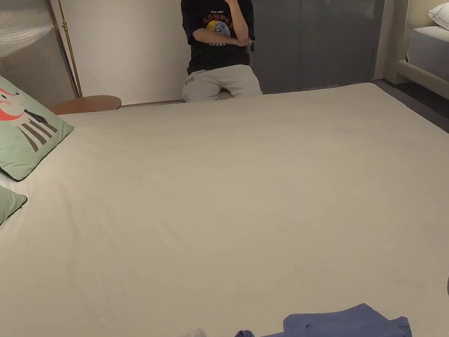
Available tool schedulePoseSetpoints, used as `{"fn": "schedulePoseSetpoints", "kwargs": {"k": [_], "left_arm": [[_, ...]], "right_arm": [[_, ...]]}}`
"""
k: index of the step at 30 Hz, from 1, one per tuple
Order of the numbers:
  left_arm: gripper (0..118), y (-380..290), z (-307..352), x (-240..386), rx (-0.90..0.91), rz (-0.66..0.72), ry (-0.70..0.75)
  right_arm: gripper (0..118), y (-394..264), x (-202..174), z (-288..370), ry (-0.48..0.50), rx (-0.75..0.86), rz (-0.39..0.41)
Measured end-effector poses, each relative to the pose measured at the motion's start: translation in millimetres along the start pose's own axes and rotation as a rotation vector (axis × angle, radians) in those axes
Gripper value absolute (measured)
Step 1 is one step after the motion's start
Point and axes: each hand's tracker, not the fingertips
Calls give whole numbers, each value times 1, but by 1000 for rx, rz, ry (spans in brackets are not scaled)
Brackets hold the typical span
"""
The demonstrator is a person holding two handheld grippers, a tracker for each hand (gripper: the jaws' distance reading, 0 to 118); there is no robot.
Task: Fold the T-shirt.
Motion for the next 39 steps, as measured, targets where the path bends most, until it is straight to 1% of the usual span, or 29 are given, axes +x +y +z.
{"fn": "schedulePoseSetpoints", "kwargs": {"k": [1, 2, 4, 5, 6, 7, 8, 9, 10, 11, 12, 13, 14, 16, 19, 21, 27, 28, 34, 39], "left_arm": [[108, -1, 12, 5, 55, -35, 1], [110, -4, 25, 8, 154, -73, 24], [110, -6, 46, 10, 282, -137, 102], [110, -6, 51, 10, 309, -168, 168], [107, -8, 51, 10, 319, -200, 232], [95, -12, 49, 10, 335, -252, 291], [65, -19, 46, 11, 357, -337, 358], [9, -27, 40, 14, 366, -408, 452], [3, -32, 33, 15, 362, -430, 518], [1, -37, 25, 8, 341, -431, 504], [1, -40, 19, 6, 297, -421, 441], [1, -44, 13, 7, 270, -418, 418], [1, -50, 5, 10, 260, -425, 424], [1, -59, -14, 16, 209, -483, 438], [1, -72, -37, 34, 135, -512, 404], [1, -82, -51, 49, 150, -534, 422], [1, -82, -73, 80, 179, -565, 391], [1, -81, -75, 83, 176, -562, 372], [1, -76, -81, 94, 184, -541, 348], [1, -71, -63, 92, 177, -511, 203]], "right_arm": [[0, -1, 0, 0, 1, -3, -4], [0, -2, 1, 0, -1, -5, -8], [0, -2, 0, 1, 4, -10, -20], [0, -3, 0, 1, 8, -14, -26], [0, -4, 0, 0, 12, -16, -30], [0, -5, -1, 0, 15, -19, -31], [0, -9, -1, -1, 20, -20, -32], [0, -10, -1, -1, 25, -22, -33], [0, -11, -2, 0, 28, -23, -36], [0, -11, -2, 1, 32, -23, -38], [0, -10, -2, 1, 34, -23, -40], [0, -10, -2, 2, 35, -23, -42], [0, -10, -1, 3, 36, -23, -43], [0, -11, 6, 4, 31, -21, -47], [0, -9, 13, 8, 21, -11, -48], [0, -8, 19, 9, 13, -6, -53], [0, -9, 40, 10, -20, 0, -58], [0, -7, 30, 14, -21, -1, -59], [0, -9, 37, 17, -36, -2, -71], [0, -7, 32, 14, -27, -3, -73]]}}
